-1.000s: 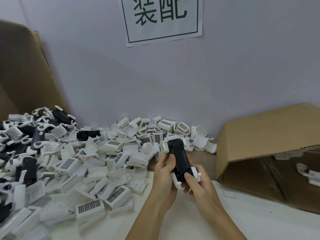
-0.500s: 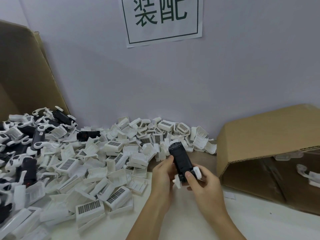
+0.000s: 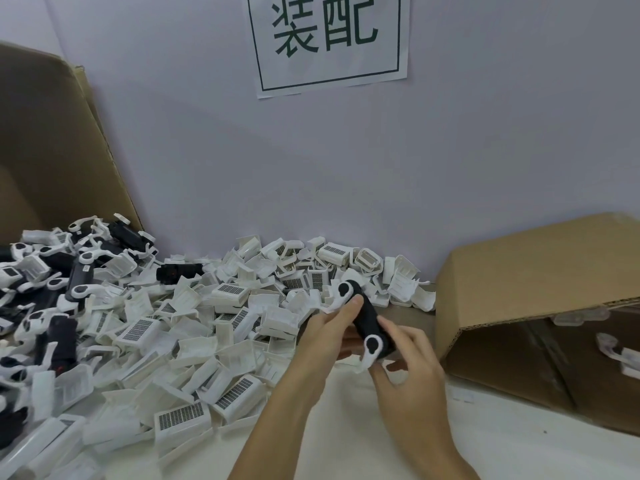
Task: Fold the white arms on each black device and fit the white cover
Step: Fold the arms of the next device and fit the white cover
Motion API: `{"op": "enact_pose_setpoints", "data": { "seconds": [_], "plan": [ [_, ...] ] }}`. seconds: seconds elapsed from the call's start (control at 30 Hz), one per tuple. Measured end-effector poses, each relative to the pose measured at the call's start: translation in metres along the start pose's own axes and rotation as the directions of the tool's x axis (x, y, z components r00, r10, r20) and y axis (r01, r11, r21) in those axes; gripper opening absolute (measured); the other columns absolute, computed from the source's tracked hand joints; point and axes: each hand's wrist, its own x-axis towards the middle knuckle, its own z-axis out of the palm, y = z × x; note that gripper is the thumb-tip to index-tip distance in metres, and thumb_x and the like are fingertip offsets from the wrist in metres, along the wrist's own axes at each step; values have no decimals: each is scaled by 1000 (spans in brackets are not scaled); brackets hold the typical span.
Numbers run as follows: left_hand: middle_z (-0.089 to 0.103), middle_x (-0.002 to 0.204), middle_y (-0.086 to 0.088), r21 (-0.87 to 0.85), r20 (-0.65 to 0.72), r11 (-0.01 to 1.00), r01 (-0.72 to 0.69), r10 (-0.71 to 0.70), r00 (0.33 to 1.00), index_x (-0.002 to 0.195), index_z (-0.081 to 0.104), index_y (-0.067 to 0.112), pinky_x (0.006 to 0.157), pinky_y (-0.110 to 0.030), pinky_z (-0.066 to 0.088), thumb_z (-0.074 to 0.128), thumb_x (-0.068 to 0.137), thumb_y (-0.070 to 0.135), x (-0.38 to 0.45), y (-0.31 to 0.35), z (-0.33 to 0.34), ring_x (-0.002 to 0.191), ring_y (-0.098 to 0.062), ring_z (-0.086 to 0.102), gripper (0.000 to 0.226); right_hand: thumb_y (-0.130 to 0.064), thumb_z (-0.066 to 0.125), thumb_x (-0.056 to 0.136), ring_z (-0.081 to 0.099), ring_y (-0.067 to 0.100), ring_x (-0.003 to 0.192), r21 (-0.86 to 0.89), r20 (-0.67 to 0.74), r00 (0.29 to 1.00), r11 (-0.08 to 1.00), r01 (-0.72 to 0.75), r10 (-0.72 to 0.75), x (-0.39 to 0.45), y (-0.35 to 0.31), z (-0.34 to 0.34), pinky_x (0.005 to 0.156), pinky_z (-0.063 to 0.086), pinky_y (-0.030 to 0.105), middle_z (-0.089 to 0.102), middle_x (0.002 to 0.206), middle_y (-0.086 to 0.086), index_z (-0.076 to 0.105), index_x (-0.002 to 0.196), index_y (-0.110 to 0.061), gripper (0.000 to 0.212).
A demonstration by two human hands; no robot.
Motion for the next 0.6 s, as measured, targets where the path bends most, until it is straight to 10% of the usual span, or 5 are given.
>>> {"op": "enact_pose_setpoints", "data": {
  "seconds": [0.23,0.6],
  "plan": [
    [77,85,-11,-286,-174,956,67,-120,977,97,75,8,43,-18,45,66,91,42,3,-4,-5,66,-16,73,35,19,62,77,51,-4,113,-69,76,984,984,167,-162,-3,-2,2,88,42,6,51,124,-20,60,135,-20,70],
    [74,108,-16,-599,-82,791,125,-216,973,120,67,10,65,-32,60,75,73,40,-3,-22,-3,91,-27,74,56,7,53,90,58,-3,93,175,-23,953,939,-295,303,5,8,-1,66,47,10,65,101,-10,62,105,-40,50]
  ]
}}
